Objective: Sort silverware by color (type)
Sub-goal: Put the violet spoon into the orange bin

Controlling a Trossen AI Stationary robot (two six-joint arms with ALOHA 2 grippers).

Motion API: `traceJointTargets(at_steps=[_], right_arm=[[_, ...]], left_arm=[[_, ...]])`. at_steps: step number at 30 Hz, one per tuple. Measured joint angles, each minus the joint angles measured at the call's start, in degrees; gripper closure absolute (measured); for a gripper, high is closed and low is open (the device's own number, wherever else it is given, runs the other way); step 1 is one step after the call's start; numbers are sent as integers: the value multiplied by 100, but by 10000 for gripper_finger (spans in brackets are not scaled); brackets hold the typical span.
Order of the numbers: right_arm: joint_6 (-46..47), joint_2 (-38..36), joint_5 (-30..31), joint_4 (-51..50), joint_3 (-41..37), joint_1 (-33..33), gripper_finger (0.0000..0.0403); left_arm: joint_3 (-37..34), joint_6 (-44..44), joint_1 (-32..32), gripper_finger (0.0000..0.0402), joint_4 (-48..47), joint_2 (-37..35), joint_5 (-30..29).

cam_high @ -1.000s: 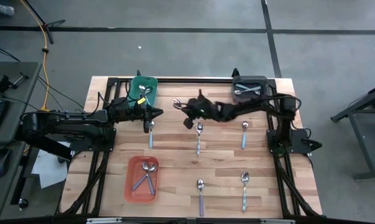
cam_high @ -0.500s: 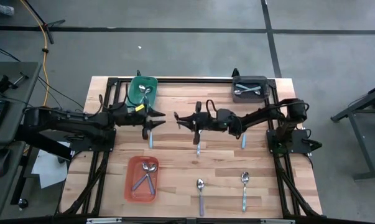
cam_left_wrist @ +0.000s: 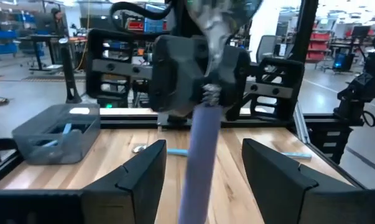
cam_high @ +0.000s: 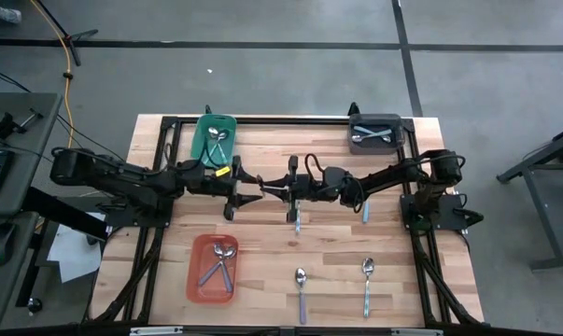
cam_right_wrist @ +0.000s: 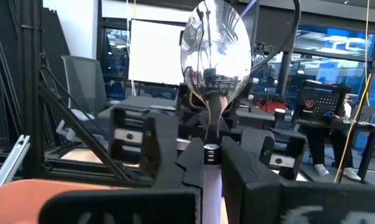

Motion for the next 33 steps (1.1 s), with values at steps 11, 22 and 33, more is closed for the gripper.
traceJointTargets(at_steps=[11,22,33], right_arm=[[0,4,8,-6,0,-2,399],[3,-61,294,28,0,-15,319],[-481,-953,708,-1563,0,-17,289]], left_arm=[[360,-149,-23,279,-13,388,-2],[360,-455,-48,357,-278,388,87],[358,-802,-516,357,-1891,-343,-543]])
